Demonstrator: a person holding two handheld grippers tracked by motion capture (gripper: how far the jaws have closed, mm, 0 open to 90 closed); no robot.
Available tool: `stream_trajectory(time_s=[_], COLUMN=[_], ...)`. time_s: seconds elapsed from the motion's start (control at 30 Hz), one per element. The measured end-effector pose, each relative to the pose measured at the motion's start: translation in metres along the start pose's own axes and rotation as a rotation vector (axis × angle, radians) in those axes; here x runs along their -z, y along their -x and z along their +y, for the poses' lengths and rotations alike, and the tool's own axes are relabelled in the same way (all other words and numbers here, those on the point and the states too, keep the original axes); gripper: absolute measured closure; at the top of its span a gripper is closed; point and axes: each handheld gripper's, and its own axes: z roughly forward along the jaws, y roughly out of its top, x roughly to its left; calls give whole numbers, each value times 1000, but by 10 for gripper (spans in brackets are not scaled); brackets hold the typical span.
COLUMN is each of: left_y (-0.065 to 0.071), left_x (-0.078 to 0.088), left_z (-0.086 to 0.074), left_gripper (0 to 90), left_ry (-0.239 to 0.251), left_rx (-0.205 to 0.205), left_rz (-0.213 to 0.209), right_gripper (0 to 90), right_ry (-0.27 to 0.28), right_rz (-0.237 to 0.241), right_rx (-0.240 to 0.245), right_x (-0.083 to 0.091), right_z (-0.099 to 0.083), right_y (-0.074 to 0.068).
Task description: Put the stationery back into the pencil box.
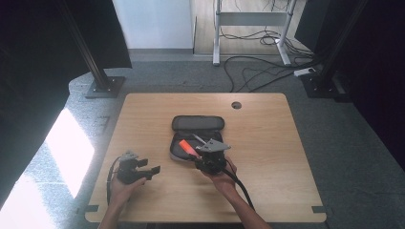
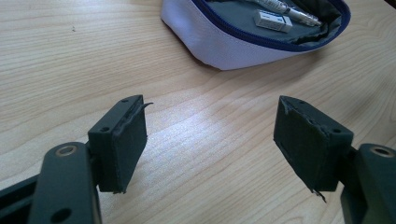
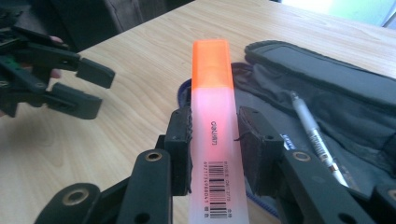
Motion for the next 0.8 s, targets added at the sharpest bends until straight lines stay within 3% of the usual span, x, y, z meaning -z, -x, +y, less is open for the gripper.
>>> stream_trajectory(time_s=[0.4,0.8], left_y=[-1,-2], left_x=[1,1], left_z=[0,-1], left_gripper=[263,263], left_ry=[5,5], left_rx=[1,8], left_rz=[-1,-5], right_gripper=[657,657], right_ry=[-16,-32], right_rz=[-20,-3], right_rx=[-5,-20], right_x=[-12,-26], right_z=[10,18], right_y=[13,18])
